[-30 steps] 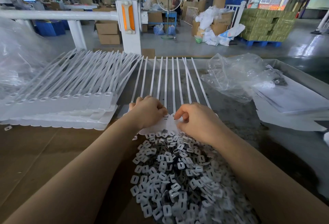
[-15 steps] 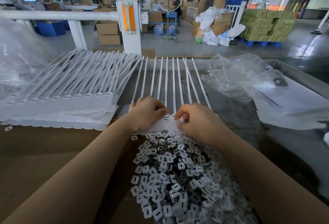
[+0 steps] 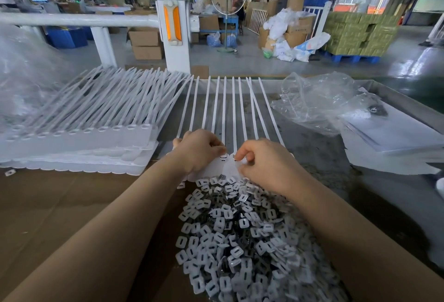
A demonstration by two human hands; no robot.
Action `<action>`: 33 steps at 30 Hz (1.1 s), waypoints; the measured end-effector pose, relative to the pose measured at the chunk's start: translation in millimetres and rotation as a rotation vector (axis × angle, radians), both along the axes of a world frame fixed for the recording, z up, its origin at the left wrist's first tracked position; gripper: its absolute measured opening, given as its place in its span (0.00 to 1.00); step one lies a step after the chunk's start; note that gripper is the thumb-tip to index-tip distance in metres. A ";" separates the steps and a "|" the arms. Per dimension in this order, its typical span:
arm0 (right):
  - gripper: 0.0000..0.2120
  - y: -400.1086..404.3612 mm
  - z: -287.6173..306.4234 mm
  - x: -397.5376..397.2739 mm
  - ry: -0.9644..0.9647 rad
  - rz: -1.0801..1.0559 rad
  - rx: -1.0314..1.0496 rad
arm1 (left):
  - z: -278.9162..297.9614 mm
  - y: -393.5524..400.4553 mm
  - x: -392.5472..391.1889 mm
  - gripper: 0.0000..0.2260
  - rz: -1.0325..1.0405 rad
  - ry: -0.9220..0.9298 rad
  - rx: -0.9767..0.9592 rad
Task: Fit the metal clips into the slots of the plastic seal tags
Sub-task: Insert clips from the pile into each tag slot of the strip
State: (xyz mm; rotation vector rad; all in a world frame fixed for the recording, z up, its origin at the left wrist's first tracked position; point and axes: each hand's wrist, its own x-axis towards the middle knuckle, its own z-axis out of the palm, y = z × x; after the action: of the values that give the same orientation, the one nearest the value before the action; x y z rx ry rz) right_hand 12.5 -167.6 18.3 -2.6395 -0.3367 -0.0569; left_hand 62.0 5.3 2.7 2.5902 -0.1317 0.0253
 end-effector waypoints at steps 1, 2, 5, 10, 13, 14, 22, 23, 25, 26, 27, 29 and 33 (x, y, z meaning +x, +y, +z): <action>0.11 0.5 0.4 -0.1 -0.001 -0.001 -0.002 | 0.5 0.2 0.2 0.09 0.002 0.005 -0.007; 0.11 0.7 0.6 -0.3 -0.002 -0.002 -0.003 | 1.1 0.7 0.5 0.09 -0.001 0.008 -0.019; 0.10 0.7 0.5 0.0 -0.001 -0.003 0.003 | 2.5 2.7 -0.8 0.08 -0.036 0.020 -0.071; 0.10 0.0 -0.9 0.1 -0.013 0.003 0.008 | 2.5 4.6 -4.2 0.08 -0.086 0.046 -0.147; 0.10 0.0 -2.0 1.0 -0.018 0.004 0.008 | 1.7 5.7 -3.5 0.09 -0.082 0.047 -0.167; 0.10 0.0 -2.4 1.5 -0.020 0.003 0.008 | 1.3 5.6 -3.3 0.09 -0.085 0.051 -0.150; 0.10 -0.8 -2.8 2.2 -0.020 0.009 0.017 | 4.8 0.6 -2.6 0.11 -0.048 0.035 -0.015; 0.11 -0.7 -2.7 2.2 -0.020 0.008 0.015 | 5.4 0.9 -2.5 0.10 -0.049 0.045 -0.034; 0.11 -0.3 -2.8 1.8 -0.018 0.006 0.014 | 6.1 1.9 -3.1 0.08 -0.044 0.042 -0.088; 0.10 -0.3 -2.9 1.6 -0.019 0.004 0.013 | 6.0 2.5 -3.6 0.07 -0.036 0.022 -0.107; 0.10 -0.2 -2.9 1.5 -0.020 0.002 0.011 | 6.0 2.6 -4.2 0.06 -0.026 -0.010 -0.109; 0.10 -0.5 -2.8 1.4 -0.024 -0.005 0.007 | 6.1 3.1 -5.9 0.04 -0.022 -0.070 -0.072; 0.10 -0.2 -2.1 0.9 -0.017 -0.005 0.007 | 8.7 9.1 -8.6 0.06 -0.126 -0.044 -0.102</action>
State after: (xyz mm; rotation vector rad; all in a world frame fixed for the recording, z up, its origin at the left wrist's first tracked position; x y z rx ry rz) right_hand 13.5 -167.8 16.2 -2.6342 -0.3342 -0.0815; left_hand 53.4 14.5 11.4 2.4756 -0.3021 0.0425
